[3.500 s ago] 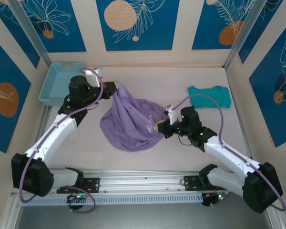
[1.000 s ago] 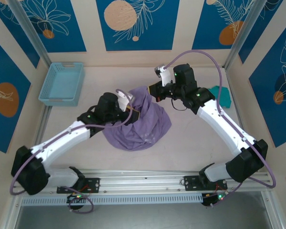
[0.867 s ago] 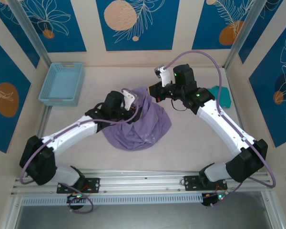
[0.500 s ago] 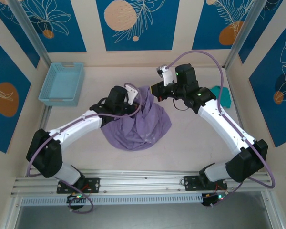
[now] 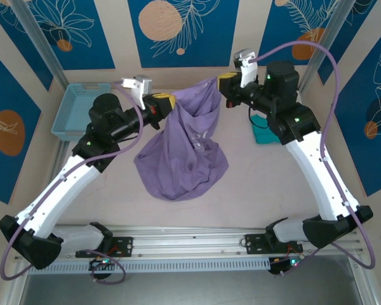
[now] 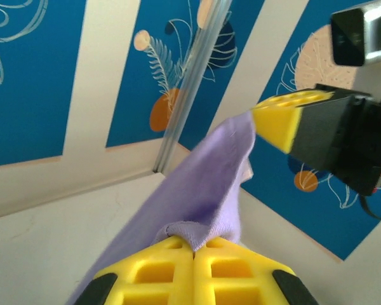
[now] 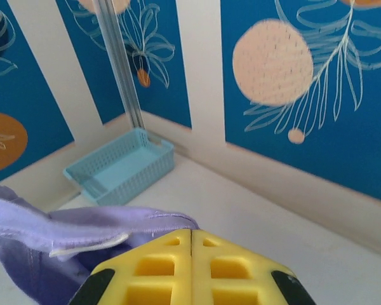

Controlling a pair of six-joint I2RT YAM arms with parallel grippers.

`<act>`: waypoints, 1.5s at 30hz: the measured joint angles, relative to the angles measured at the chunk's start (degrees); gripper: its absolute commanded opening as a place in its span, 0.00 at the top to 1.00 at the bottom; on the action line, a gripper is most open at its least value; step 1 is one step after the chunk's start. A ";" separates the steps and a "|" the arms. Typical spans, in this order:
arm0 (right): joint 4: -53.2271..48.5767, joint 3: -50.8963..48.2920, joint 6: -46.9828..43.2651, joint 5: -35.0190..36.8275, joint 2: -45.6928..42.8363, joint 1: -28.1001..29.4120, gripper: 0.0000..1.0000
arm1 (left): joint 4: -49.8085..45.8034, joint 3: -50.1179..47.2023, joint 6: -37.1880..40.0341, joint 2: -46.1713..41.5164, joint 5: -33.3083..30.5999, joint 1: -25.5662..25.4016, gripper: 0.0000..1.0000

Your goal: Fold the inside-out t-shirt

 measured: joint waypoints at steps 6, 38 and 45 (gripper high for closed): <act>-0.94 1.51 -0.24 0.92 4.79 0.07 1.00 | -3.37 -1.68 0.26 -0.37 -6.29 4.09 1.00; 23.76 -11.17 34.80 -20.26 25.59 9.77 1.00 | -0.81 -31.32 2.99 -5.31 -13.81 -1.38 0.50; 23.71 -11.17 34.82 -20.48 25.57 9.77 1.00 | 2.49 -29.86 3.23 4.28 -14.56 -0.76 0.51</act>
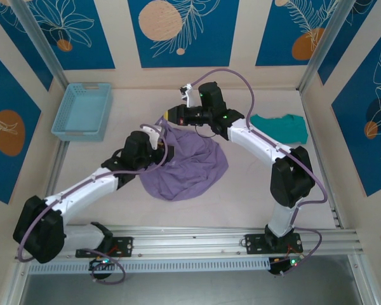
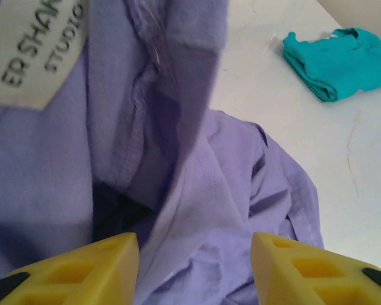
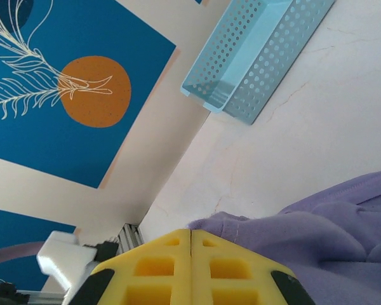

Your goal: Fold the inside-out t-shirt

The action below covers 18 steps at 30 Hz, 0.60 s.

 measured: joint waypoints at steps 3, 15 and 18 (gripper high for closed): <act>0.00 0.00 0.00 -0.20 0.00 0.00 1.00 | 2.91 0.48 -0.02 2.62 0.17 1.27 0.62; -0.22 -2.25 -0.13 0.11 -2.16 -1.66 0.71 | 17.42 -2.64 -4.44 5.84 11.65 6.88 1.00; -2.10 -6.84 -2.82 2.25 -6.64 -3.56 0.58 | 19.65 -5.14 -6.54 3.19 14.78 10.14 1.00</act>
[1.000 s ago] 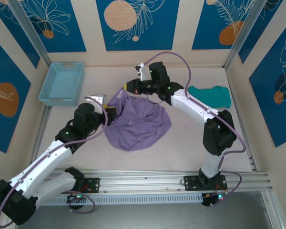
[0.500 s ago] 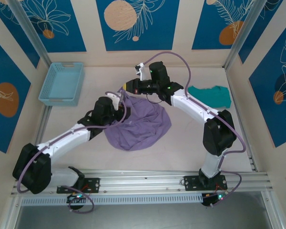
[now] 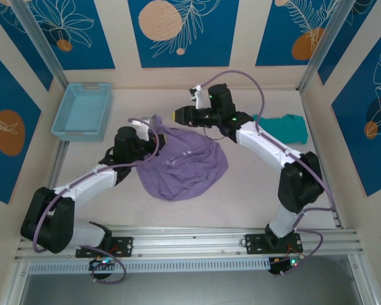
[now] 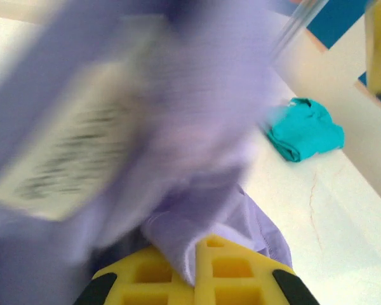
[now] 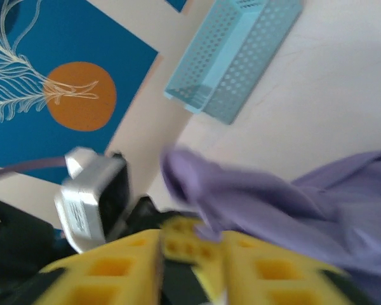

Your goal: Fold the inside-out t-shirt

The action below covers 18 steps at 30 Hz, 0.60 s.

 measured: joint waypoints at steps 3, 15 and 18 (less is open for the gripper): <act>-3.67 -5.03 -4.20 4.44 -4.96 -2.38 0.52 | 0.44 -1.75 -1.27 -2.58 2.23 1.77 1.00; -14.49 -11.37 -14.71 12.83 3.19 -6.97 0.41 | -0.33 -2.45 -2.10 -8.31 5.66 3.28 1.00; -14.93 -11.37 -15.30 11.96 5.73 -6.97 0.38 | -0.50 -2.45 -2.10 -8.35 5.70 3.32 1.00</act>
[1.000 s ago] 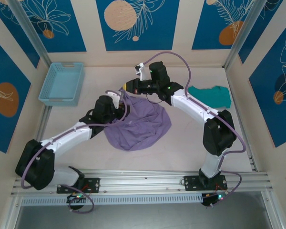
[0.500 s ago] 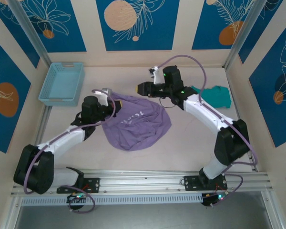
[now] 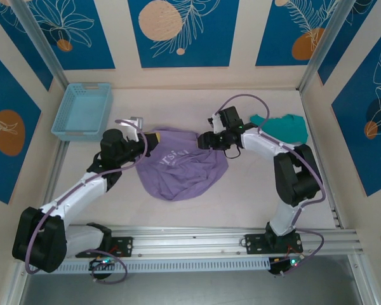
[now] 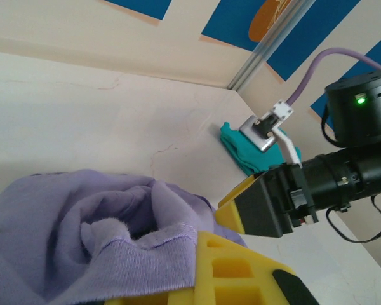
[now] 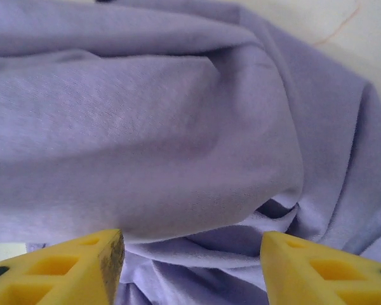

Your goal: Fold the inside-out t-shirt

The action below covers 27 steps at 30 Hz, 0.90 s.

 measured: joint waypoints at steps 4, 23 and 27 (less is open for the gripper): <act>0.07 0.79 -0.33 -2.03 3.30 0.00 0.44 | -0.68 0.00 0.00 0.00 0.17 0.07 1.00; 8.87 5.75 -0.31 -0.61 -7.06 -6.43 1.00 | -2.62 11.34 -0.98 5.05 -1.57 1.14 1.00; 6.64 15.89 -1.29 0.17 -7.41 -8.85 1.00 | -8.41 27.85 -0.17 13.68 -3.30 2.32 1.00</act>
